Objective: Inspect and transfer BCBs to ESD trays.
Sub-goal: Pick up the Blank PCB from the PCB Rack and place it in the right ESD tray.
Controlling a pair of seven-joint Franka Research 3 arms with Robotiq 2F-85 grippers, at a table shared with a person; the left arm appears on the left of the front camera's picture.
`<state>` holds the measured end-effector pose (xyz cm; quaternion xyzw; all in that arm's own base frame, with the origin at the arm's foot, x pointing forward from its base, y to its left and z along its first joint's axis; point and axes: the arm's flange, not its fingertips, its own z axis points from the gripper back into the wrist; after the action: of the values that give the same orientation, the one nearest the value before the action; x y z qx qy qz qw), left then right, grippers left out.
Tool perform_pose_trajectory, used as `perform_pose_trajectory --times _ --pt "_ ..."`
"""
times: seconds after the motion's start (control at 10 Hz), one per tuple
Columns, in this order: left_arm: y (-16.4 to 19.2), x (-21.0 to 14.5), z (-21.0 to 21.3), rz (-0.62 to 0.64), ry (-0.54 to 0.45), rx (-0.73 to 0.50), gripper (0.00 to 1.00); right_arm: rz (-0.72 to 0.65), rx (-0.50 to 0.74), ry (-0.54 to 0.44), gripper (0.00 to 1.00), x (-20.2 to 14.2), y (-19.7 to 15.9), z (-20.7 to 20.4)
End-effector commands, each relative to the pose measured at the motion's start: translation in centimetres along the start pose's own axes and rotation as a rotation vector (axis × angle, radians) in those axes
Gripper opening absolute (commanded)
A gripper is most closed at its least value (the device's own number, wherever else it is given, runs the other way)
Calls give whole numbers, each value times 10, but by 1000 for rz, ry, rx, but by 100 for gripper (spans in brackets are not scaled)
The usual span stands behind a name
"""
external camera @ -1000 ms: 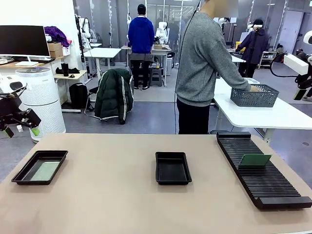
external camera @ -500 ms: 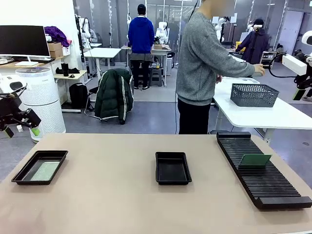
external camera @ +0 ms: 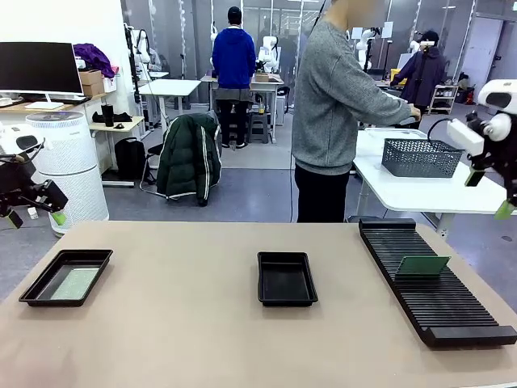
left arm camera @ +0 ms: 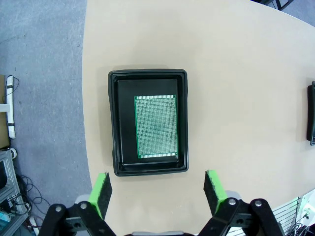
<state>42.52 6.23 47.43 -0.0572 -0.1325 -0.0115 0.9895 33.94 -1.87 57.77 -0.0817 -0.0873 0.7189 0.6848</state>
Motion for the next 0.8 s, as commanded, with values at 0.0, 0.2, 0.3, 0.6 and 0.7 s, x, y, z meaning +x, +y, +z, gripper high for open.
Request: perform_pose_trajectory --times 0.0,0.2,0.3,0.6,0.7 --pt "2 0 -2 -1 -5 8 100 -1 -39 -28 100 -4 5 -35" --pt "2 0 -2 -1 -5 8 100 2 -66 -30 100 -6 7 -72" --pt "2 0 -2 -1 -5 8 100 7 -75 -30 100 -7 7 -87" --pt "2 0 -2 -1 -5 8 100 12 -141 -23 100 -14 4 -127" --pt "2 0 -2 -1 -5 8 100 12 -148 -30 100 -19 1 -138"
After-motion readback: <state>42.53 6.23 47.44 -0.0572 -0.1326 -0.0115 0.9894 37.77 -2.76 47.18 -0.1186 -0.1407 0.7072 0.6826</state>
